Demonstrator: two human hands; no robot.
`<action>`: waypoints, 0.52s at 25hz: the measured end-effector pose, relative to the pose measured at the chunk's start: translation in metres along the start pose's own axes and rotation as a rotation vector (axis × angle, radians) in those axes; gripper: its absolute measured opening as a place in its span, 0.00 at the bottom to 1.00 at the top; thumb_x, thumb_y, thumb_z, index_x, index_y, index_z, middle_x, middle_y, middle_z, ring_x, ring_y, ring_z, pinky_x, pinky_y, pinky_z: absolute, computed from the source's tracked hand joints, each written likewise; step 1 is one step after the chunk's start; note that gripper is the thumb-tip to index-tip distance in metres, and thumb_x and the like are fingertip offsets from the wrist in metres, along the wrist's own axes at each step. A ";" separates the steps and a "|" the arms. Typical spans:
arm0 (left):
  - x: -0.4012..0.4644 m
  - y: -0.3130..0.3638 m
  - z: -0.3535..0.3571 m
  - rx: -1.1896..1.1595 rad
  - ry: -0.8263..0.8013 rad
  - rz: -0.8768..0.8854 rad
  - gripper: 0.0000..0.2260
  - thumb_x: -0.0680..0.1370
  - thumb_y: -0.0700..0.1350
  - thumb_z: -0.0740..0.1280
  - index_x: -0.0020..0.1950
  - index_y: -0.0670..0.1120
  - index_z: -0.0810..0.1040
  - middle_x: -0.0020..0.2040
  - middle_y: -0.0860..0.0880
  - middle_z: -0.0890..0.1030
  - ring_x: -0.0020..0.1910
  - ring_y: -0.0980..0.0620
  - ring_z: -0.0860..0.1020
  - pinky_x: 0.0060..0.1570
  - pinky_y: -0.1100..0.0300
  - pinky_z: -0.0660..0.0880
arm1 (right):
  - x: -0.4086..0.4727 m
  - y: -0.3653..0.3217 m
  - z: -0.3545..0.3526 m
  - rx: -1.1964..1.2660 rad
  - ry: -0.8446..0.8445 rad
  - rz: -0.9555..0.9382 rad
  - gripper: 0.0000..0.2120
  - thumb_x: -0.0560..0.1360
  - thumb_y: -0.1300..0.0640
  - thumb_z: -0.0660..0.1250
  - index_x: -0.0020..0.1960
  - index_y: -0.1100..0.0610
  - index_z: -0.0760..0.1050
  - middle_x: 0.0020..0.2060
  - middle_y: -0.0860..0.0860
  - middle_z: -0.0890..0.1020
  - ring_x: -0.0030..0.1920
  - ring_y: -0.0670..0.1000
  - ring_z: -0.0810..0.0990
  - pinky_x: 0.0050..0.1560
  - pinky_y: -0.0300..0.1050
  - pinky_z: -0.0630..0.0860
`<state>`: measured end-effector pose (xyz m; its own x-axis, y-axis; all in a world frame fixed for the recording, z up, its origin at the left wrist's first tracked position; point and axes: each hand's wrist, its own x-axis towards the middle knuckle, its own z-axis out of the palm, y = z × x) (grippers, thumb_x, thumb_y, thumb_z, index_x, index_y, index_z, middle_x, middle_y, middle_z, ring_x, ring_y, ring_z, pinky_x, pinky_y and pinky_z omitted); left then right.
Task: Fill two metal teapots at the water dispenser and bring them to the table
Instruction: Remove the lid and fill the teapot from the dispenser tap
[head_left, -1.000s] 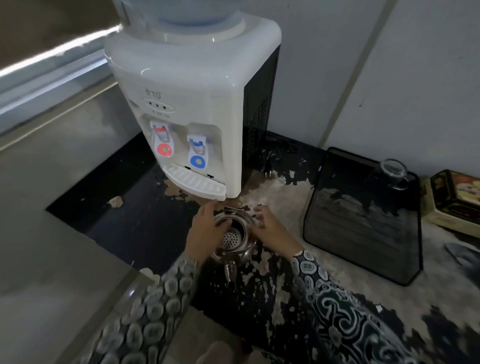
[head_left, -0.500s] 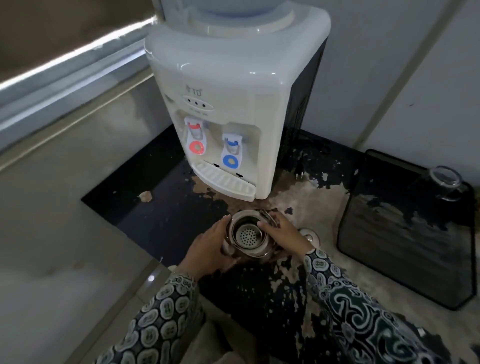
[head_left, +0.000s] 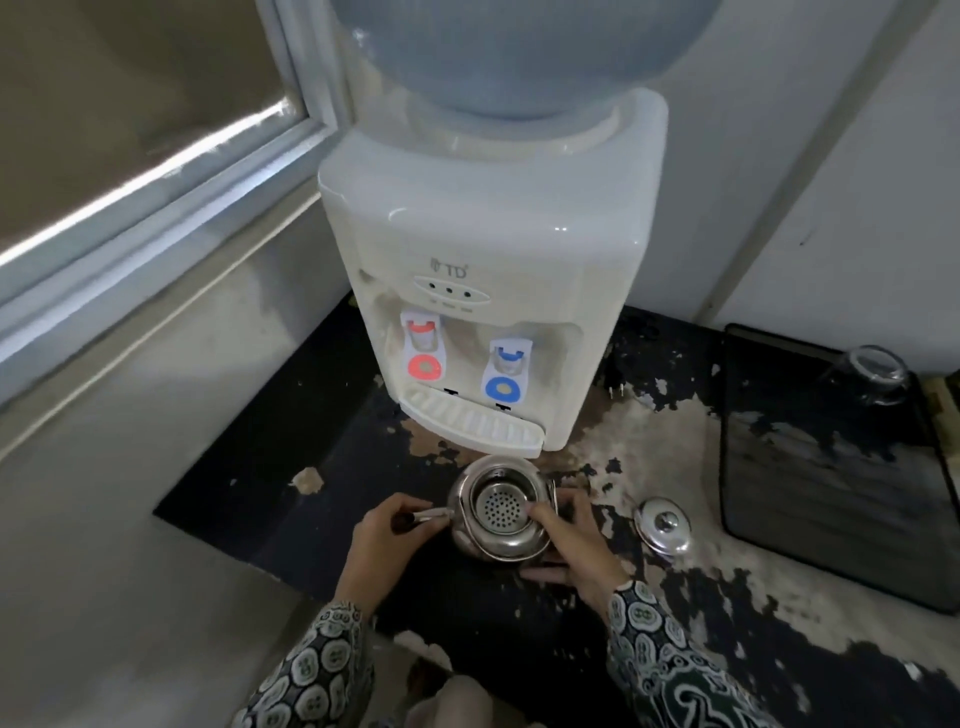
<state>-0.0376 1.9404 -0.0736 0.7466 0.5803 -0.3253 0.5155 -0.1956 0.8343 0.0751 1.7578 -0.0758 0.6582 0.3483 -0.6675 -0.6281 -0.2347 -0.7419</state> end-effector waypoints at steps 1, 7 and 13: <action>0.006 -0.001 -0.008 -0.035 0.016 0.014 0.07 0.69 0.46 0.75 0.45 0.51 0.81 0.43 0.53 0.83 0.46 0.57 0.80 0.41 0.69 0.72 | 0.000 -0.003 0.010 0.011 0.012 -0.003 0.16 0.71 0.51 0.69 0.54 0.51 0.66 0.54 0.54 0.76 0.52 0.56 0.79 0.37 0.52 0.82; 0.041 0.013 -0.052 -0.366 0.066 0.044 0.03 0.73 0.38 0.70 0.46 0.43 0.82 0.40 0.48 0.85 0.43 0.56 0.83 0.41 0.65 0.80 | 0.002 -0.042 0.064 0.009 0.020 -0.095 0.19 0.71 0.46 0.68 0.57 0.49 0.65 0.55 0.51 0.73 0.53 0.56 0.78 0.38 0.50 0.83; 0.079 0.024 -0.076 -0.435 0.076 0.011 0.02 0.74 0.41 0.69 0.46 0.47 0.81 0.45 0.45 0.84 0.47 0.50 0.82 0.46 0.60 0.79 | 0.016 -0.068 0.104 0.024 0.076 -0.104 0.20 0.73 0.45 0.65 0.59 0.51 0.63 0.59 0.53 0.71 0.57 0.57 0.75 0.30 0.42 0.80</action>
<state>0.0013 2.0417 -0.0456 0.7097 0.6396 -0.2952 0.2702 0.1398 0.9526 0.0857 1.8741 -0.0292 0.7490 0.2997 -0.5910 -0.5644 -0.1788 -0.8059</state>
